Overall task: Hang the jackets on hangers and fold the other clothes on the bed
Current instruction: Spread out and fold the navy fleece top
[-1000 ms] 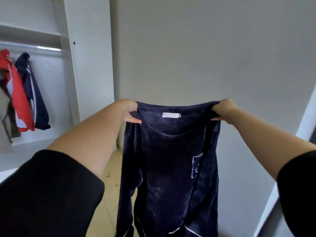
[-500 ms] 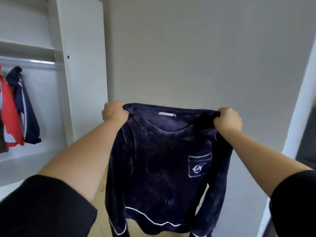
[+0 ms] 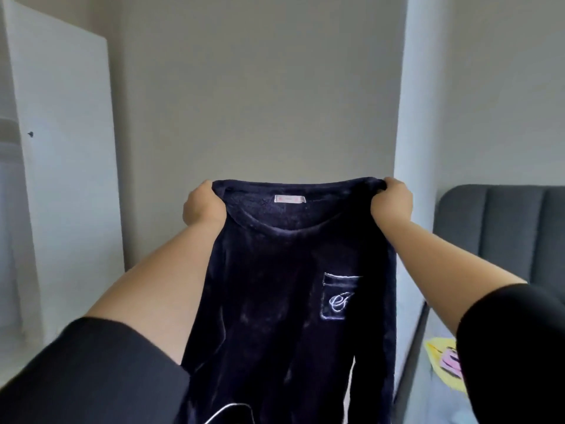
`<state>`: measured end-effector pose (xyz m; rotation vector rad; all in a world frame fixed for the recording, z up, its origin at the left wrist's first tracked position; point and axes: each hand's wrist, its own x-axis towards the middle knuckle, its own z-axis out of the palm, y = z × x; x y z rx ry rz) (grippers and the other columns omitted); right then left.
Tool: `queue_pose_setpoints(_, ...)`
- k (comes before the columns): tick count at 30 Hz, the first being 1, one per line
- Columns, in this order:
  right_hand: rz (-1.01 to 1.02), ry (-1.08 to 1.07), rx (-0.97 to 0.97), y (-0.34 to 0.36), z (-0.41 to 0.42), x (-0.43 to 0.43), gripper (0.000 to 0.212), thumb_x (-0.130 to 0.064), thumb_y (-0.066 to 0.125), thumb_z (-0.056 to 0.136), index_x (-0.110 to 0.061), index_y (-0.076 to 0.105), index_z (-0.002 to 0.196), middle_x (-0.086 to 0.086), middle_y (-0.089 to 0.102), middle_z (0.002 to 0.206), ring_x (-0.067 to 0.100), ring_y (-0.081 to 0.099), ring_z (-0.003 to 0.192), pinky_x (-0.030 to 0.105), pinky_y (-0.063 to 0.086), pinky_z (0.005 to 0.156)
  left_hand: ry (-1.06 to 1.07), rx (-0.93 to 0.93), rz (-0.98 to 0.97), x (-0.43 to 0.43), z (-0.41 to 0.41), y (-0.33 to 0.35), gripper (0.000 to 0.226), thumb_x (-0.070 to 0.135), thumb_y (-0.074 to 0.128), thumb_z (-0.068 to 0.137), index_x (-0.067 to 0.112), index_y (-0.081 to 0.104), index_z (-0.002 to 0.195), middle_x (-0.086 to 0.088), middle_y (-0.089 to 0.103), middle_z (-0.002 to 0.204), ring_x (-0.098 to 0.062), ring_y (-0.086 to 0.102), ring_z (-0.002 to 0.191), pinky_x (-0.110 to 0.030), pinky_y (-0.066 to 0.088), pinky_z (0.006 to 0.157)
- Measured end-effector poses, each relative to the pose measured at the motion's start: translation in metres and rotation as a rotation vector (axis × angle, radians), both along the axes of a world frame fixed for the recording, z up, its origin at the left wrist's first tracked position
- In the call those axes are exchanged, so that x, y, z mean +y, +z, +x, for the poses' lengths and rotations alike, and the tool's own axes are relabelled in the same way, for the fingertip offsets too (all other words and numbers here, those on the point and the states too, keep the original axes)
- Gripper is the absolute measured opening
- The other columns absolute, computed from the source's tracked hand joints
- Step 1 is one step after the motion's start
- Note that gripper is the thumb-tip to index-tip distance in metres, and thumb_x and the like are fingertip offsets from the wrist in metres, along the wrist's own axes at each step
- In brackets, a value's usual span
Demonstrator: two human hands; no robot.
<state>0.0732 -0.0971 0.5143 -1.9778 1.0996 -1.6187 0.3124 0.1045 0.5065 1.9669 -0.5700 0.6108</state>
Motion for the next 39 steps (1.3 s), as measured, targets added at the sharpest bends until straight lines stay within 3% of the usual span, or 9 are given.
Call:
queue_pose_setpoints(4, -0.073, -0.132, -0.082, 0.033, -0.085, 0.012, 0.021, 0.005, 0.033, 0.080, -0.010, 0.046, 0.086, 0.007, 0.053, 0.080, 0.027, 0.046, 0.073, 0.032, 0.034, 0.062, -0.059, -0.150, -0.052, -0.025, -0.069, 0.033, 0.027, -0.010, 0.031, 0.078, 0.010, 0.048, 0.085, -0.002, 0.047, 0.068, -0.027, 0.046, 0.065, -0.033, 0.035, 0.056)
queue_pose_setpoints(11, -0.250, -0.454, -0.114, 0.084, -0.258, 0.044, 0.026, 0.001, 0.038, 0.085, -0.006, 0.053, 0.105, 0.021, 0.062, 0.105, 0.039, 0.057, 0.096, 0.033, 0.033, 0.069, -0.177, -0.581, -0.107, -0.050, -0.191, 0.078, 0.027, -0.012, 0.034, 0.084, 0.002, 0.048, 0.102, -0.018, 0.056, 0.083, -0.030, 0.044, 0.061, -0.036, 0.032, 0.053)
queue_pose_setpoints(19, -0.319, -0.698, -0.048, 0.075, -0.380, 0.053, 0.017, 0.002, 0.040, 0.083, -0.004, 0.047, 0.098, 0.023, 0.059, 0.091, 0.032, 0.043, 0.074, 0.036, 0.031, 0.064, -0.283, -0.699, 0.059, -0.081, -0.294, 0.088, 0.020, -0.007, 0.034, 0.088, 0.007, 0.044, 0.098, -0.009, 0.047, 0.071, -0.028, 0.046, 0.062, -0.036, 0.036, 0.052)
queue_pose_setpoints(24, -0.121, -0.773, 0.249, 0.004, -0.406, -0.007, 0.022, -0.002, 0.041, 0.088, 0.000, 0.051, 0.106, 0.025, 0.060, 0.101, 0.043, 0.057, 0.090, 0.039, 0.041, 0.067, -0.367, -0.588, 0.277, -0.139, -0.326, 0.016, 0.025, -0.005, 0.033, 0.089, 0.006, 0.048, 0.105, -0.013, 0.059, 0.091, -0.030, 0.051, 0.075, -0.036, 0.036, 0.060)
queue_pose_setpoints(27, 0.100, -0.779, 0.500, -0.066, -0.410, -0.050, 0.029, -0.005, 0.043, 0.089, -0.001, 0.058, 0.114, 0.022, 0.053, 0.121, 0.040, 0.049, 0.111, 0.043, 0.044, 0.086, -0.394, -0.474, 0.452, -0.185, -0.335, -0.052, 0.027, -0.001, 0.034, 0.089, 0.009, 0.053, 0.105, -0.013, 0.060, 0.105, -0.032, 0.057, 0.095, -0.035, 0.038, 0.066)
queue_pose_setpoints(29, 0.263, -0.799, 0.602, -0.122, -0.410, -0.078, 0.029, -0.008, 0.048, 0.088, -0.003, 0.061, 0.113, 0.018, 0.056, 0.119, 0.035, 0.050, 0.112, 0.039, 0.042, 0.086, -0.405, -0.377, 0.576, -0.218, -0.338, -0.104, 0.027, 0.004, 0.040, 0.089, 0.012, 0.058, 0.108, -0.010, 0.056, 0.114, -0.029, 0.054, 0.104, -0.034, 0.042, 0.074)
queue_pose_setpoints(33, 0.654, -0.628, 0.532, -0.235, -0.395, -0.126, 0.022, -0.004, 0.048, 0.088, 0.000, 0.060, 0.106, 0.019, 0.064, 0.104, 0.035, 0.060, 0.100, 0.038, 0.047, 0.080, -0.470, -0.085, 0.754, -0.270, -0.335, -0.217, 0.016, 0.007, 0.050, 0.085, 0.012, 0.061, 0.096, -0.006, 0.060, 0.106, -0.025, 0.056, 0.097, -0.030, 0.044, 0.071)
queue_pose_setpoints(36, 0.907, -0.498, 0.390, -0.303, -0.379, -0.151, 0.020, 0.000, 0.044, 0.092, 0.009, 0.061, 0.096, 0.023, 0.067, 0.084, 0.033, 0.066, 0.078, 0.043, 0.055, 0.080, -0.564, 0.323, 0.700, -0.294, -0.327, -0.288, 0.013, 0.010, 0.048, 0.088, 0.006, 0.058, 0.095, -0.010, 0.067, 0.094, -0.029, 0.065, 0.087, -0.031, 0.051, 0.071)
queue_pose_setpoints(39, 0.770, -0.519, 0.403, -0.327, -0.360, -0.179, 0.027, -0.003, 0.044, 0.093, 0.007, 0.059, 0.112, 0.026, 0.063, 0.113, 0.039, 0.058, 0.108, 0.040, 0.045, 0.089, -0.645, 0.620, 0.536, -0.320, -0.317, -0.313, 0.024, 0.008, 0.043, 0.089, 0.001, 0.063, 0.101, -0.017, 0.071, 0.084, -0.031, 0.070, 0.079, -0.039, 0.057, 0.080)
